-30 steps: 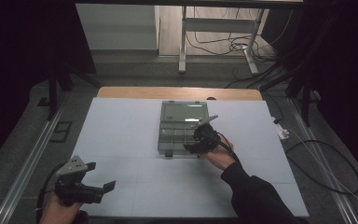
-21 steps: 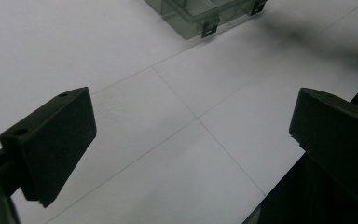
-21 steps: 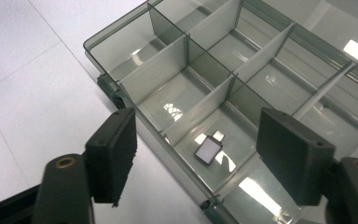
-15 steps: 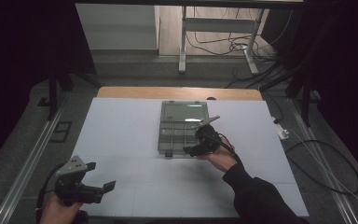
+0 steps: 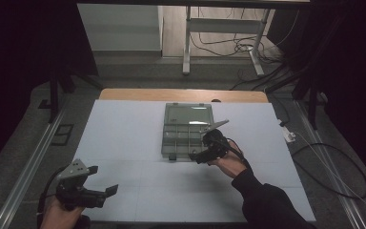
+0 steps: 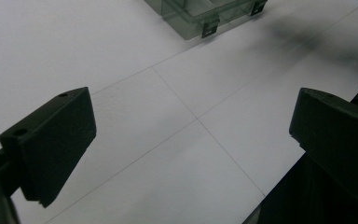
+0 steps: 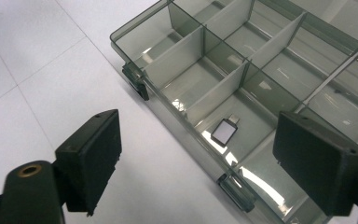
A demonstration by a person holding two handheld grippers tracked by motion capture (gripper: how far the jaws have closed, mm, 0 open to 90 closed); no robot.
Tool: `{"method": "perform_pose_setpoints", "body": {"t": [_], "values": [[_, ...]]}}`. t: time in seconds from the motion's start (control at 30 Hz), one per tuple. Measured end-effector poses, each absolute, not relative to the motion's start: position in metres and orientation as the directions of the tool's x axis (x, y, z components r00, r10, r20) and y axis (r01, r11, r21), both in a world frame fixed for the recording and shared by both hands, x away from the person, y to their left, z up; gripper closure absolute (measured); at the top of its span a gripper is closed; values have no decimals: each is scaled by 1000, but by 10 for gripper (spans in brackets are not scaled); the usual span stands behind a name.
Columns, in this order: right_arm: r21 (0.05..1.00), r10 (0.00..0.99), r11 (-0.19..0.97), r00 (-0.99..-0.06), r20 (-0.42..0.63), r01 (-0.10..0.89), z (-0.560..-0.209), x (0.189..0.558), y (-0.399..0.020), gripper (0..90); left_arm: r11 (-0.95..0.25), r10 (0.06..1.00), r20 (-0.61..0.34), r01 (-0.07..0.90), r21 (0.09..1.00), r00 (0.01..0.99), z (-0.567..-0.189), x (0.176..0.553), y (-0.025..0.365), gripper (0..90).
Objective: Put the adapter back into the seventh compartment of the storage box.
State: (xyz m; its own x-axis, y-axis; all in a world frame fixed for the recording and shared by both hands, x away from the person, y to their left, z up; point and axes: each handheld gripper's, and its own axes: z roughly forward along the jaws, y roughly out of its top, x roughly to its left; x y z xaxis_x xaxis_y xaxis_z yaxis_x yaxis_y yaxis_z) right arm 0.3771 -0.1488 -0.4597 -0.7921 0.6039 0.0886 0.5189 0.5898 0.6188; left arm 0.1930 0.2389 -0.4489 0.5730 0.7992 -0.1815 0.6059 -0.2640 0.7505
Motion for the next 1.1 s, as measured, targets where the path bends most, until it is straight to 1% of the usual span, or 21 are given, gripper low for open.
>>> {"method": "perform_pose_setpoints", "body": {"t": [0.3,0.73,1.1], "values": [[629,590,591,-802,91,506,-455,370,-153,89,-262,799,-183,606,751,573,-449,193,239,7],[631,578,594,-810,96,499,-449,359,-166,30,-262,799,-184,606,751,573,-449,193,239,7],[643,584,580,-806,100,500,-446,353,-178,17,-257,797,-191,608,751,573,-449,193,239,0]]}}
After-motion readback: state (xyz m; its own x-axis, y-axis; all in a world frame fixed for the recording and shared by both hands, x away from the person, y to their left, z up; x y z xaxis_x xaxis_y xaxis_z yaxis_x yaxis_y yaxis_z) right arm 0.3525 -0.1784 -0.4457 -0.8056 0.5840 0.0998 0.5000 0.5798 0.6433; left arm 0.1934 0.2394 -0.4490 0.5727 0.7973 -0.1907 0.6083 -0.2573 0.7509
